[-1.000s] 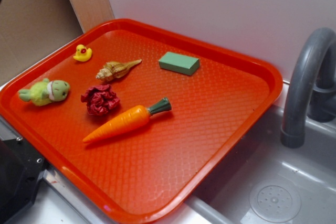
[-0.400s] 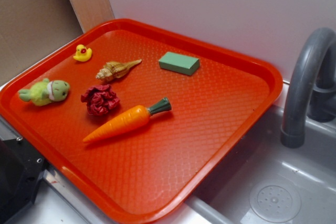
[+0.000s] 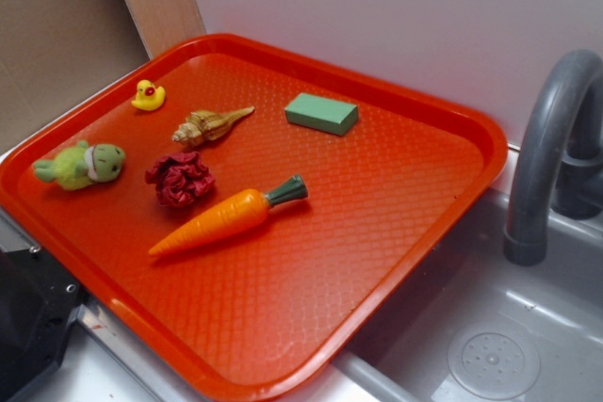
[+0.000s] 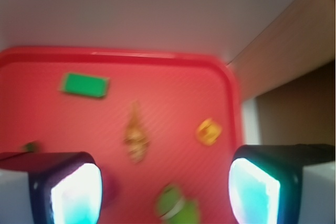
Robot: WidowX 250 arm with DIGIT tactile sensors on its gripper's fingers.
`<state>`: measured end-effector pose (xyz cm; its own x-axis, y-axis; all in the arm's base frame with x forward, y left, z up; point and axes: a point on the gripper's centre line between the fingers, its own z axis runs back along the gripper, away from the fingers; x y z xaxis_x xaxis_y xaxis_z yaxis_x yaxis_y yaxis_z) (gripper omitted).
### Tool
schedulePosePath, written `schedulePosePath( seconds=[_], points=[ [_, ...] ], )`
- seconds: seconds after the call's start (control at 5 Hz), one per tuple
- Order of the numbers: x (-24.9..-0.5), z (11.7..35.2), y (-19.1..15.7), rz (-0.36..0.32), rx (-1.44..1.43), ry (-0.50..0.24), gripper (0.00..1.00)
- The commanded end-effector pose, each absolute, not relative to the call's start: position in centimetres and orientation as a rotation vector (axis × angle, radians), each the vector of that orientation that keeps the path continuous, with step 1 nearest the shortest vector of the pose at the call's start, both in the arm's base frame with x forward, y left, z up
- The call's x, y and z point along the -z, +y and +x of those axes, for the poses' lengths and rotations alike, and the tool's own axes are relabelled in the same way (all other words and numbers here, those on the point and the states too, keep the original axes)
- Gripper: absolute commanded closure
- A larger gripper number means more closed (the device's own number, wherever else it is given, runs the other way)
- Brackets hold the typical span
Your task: Grab the yellow duck.
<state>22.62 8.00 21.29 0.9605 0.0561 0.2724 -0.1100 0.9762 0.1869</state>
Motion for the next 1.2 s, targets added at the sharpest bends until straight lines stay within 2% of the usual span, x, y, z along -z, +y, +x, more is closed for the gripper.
schedulePosePath(
  seconds=[0.0,0.2,0.4,0.6,0.8,1.0],
  points=[
    [-16.7,23.6,12.4,0.276,-0.050,-0.239,0.00],
    [-14.1,24.0,12.6,0.262,-0.046,-0.211,0.00],
    [-12.2,25.1,13.1,0.281,-0.045,-0.191,0.00],
    [-10.1,26.5,14.3,0.369,-0.070,-0.197,0.00],
    [-9.0,27.0,15.2,0.398,-0.096,-0.183,0.00],
    [-7.6,26.3,15.7,0.378,-0.090,-0.075,0.00]
  ],
)
